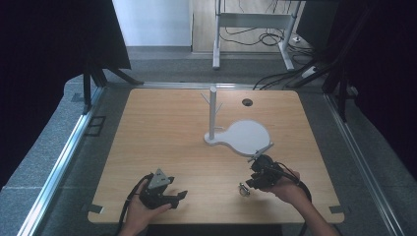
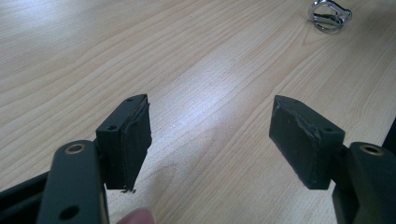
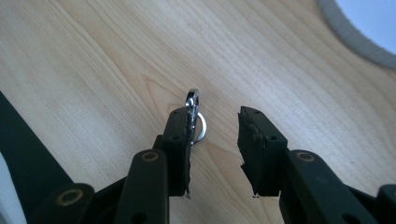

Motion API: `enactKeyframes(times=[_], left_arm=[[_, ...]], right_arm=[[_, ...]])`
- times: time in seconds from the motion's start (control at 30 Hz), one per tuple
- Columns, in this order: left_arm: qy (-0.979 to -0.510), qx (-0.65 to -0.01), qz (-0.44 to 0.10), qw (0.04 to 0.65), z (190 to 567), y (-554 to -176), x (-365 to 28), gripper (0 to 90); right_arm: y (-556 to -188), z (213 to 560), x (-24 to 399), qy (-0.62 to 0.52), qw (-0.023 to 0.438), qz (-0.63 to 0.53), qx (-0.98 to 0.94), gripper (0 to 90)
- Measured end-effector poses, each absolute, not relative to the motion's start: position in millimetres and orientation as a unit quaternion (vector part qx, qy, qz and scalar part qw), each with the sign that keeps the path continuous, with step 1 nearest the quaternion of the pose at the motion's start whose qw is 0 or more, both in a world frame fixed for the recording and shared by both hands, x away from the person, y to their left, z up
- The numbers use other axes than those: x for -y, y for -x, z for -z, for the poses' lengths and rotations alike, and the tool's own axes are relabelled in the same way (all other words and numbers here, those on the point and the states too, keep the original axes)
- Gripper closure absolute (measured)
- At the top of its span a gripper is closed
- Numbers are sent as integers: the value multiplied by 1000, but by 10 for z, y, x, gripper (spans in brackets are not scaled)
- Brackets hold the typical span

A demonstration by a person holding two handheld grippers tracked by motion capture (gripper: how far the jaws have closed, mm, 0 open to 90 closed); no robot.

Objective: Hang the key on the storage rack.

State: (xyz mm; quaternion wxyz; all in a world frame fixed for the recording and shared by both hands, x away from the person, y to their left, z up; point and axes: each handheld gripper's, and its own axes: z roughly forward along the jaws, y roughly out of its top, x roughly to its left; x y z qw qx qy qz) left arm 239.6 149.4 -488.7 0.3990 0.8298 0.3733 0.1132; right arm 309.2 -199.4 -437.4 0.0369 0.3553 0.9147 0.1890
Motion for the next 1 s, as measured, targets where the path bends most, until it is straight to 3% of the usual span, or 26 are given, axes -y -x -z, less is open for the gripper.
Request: enactKeyframes(times=[0.7, 1.0], left_arm=[[-830, -375, -113, 398, 4904, -2405, -1501, 300], [-832, -377, -110, 392, 4938, -2421, -1500, 300]], right_arm=[[-3057, 4616, 1796, -349, 26, -151, -925, 660], [-3071, 4743, 1786, -353, 22, -136, -926, 714]])
